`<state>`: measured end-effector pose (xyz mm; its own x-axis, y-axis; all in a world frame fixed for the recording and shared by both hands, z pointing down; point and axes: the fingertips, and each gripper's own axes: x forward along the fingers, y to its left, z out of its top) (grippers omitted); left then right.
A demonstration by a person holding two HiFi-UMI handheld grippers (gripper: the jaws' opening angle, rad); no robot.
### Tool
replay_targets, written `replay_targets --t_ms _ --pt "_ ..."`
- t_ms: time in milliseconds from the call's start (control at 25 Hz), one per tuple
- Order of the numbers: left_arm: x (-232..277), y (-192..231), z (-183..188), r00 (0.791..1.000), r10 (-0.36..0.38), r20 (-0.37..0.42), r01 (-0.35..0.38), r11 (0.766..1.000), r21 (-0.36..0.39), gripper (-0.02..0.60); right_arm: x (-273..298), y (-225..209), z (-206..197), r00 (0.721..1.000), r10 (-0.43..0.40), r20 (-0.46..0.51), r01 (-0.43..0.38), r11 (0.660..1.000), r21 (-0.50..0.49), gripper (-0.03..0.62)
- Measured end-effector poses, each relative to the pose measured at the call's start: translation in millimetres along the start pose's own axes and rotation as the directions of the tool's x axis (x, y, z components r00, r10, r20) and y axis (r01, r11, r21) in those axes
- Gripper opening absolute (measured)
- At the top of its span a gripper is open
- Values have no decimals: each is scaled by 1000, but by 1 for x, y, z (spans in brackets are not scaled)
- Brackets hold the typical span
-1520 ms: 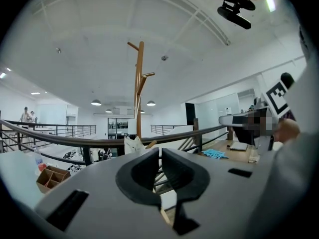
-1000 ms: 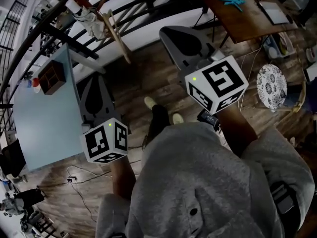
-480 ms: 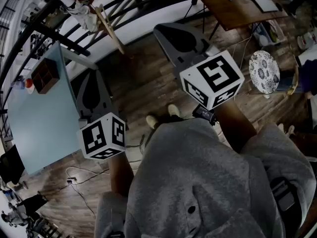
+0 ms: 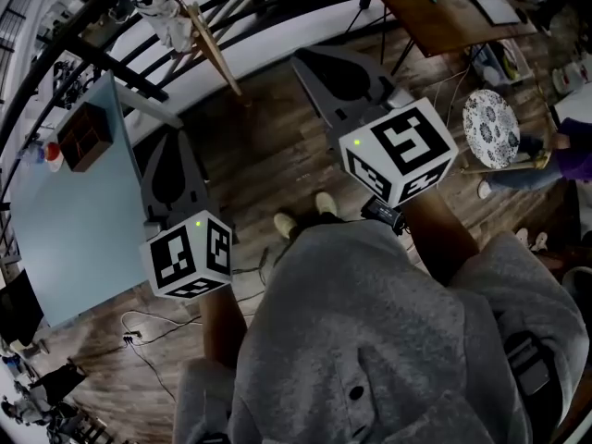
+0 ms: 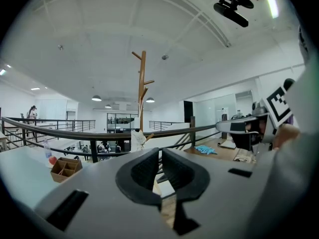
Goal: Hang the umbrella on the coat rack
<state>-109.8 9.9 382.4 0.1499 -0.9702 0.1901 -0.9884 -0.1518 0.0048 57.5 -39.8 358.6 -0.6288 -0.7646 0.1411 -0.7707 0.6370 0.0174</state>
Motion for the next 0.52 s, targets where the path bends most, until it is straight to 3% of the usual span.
replay_targets --t_ms 520 --pt "10 6 1 1000 -17 -11 17 1000 13 31 13 2 2 1000 0 1 0 1000 2 25"
